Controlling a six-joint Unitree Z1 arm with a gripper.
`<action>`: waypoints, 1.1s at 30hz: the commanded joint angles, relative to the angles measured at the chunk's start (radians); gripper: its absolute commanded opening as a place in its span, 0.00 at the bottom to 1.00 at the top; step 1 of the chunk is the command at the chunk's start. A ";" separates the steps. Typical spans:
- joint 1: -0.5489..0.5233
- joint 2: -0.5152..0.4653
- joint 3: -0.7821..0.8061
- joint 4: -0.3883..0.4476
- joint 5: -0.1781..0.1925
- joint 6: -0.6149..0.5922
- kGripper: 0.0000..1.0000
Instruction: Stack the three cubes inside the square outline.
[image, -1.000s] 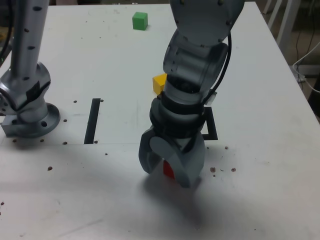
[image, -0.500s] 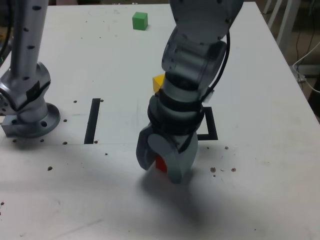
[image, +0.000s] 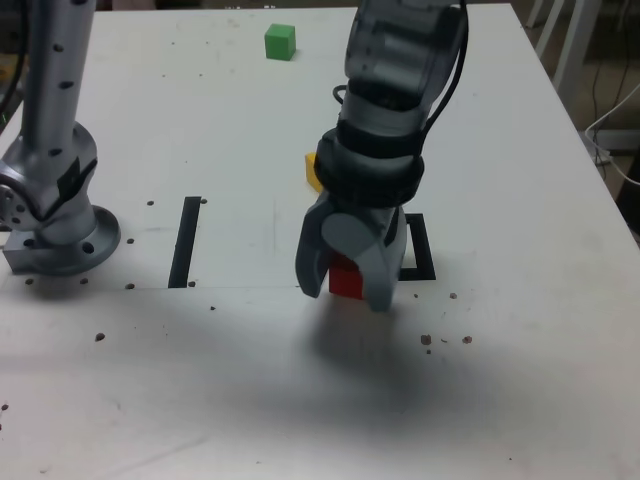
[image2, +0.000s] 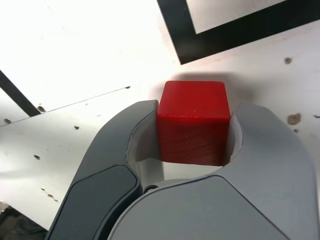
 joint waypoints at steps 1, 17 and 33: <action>0.033 0.007 -0.020 0.007 -0.006 -0.002 0.28; 0.172 0.045 -0.077 0.025 -0.002 0.001 0.28; 0.223 0.094 -0.095 0.017 -0.012 0.041 0.28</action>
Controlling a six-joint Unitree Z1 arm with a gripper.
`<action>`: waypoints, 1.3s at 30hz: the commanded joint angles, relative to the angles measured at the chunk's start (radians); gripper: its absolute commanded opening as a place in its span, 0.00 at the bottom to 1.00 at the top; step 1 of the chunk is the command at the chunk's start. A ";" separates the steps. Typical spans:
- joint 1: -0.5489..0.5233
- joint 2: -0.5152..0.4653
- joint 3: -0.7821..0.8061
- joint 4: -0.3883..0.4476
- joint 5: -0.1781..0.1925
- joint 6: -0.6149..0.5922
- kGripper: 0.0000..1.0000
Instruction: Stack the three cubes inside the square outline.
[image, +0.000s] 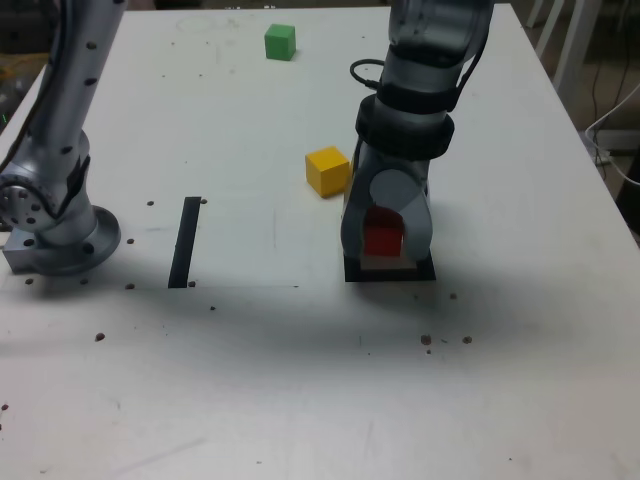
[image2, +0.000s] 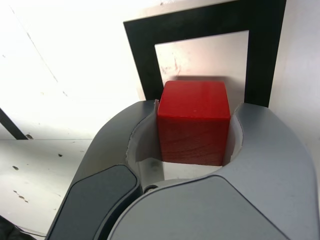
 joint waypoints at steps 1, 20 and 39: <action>0.007 0.014 -0.008 -0.001 -0.006 0.009 0.28; 0.037 0.038 0.004 -0.007 -0.017 0.037 0.99; 0.074 -0.098 0.045 0.037 0.083 -0.018 0.99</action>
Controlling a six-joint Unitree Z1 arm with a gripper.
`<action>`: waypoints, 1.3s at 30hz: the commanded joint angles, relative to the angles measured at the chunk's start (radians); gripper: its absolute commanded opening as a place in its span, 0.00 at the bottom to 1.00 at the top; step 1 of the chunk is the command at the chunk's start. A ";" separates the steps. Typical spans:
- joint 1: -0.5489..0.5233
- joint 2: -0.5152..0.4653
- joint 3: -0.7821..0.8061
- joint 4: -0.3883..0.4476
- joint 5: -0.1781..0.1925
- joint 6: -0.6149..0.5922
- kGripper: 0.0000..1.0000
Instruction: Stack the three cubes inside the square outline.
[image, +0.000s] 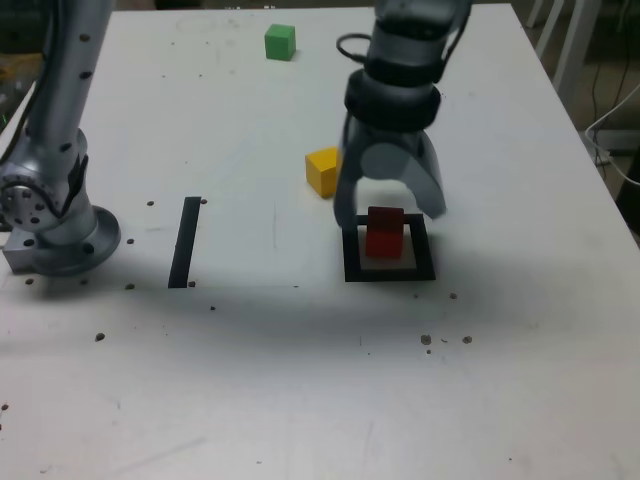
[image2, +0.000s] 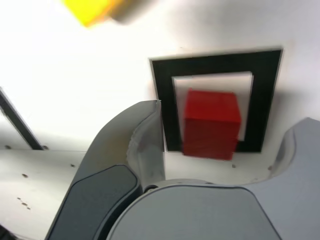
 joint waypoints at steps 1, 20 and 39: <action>0.018 -0.045 0.018 0.032 0.024 -0.019 0.99; 0.241 -0.096 0.144 0.066 0.032 -0.049 0.99; 0.343 0.065 0.051 0.074 -0.060 0.102 0.69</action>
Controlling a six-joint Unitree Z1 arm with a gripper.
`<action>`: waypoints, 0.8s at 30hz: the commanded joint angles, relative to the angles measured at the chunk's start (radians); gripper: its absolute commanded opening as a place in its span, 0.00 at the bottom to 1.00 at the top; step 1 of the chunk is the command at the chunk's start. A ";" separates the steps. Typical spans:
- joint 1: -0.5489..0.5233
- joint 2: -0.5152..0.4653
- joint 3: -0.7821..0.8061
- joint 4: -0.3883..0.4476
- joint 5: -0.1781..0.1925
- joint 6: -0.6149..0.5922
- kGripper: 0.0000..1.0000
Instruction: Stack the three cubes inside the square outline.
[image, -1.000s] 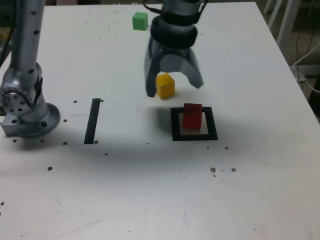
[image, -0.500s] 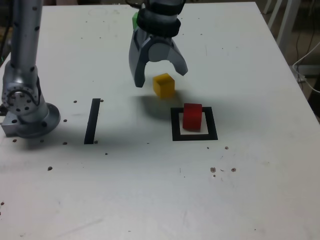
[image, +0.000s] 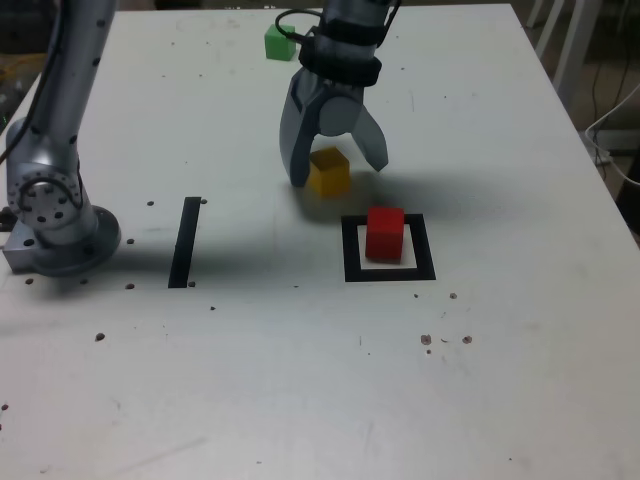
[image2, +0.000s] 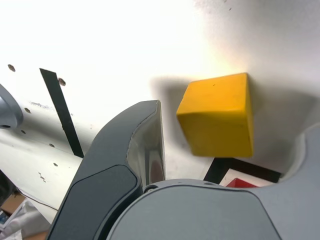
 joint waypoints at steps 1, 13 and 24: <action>0.005 0.015 -0.010 0.004 -0.002 0.007 0.61; 0.005 0.022 -0.016 -0.013 0.006 0.035 0.28; 0.003 0.016 -0.013 -0.010 0.011 0.037 0.28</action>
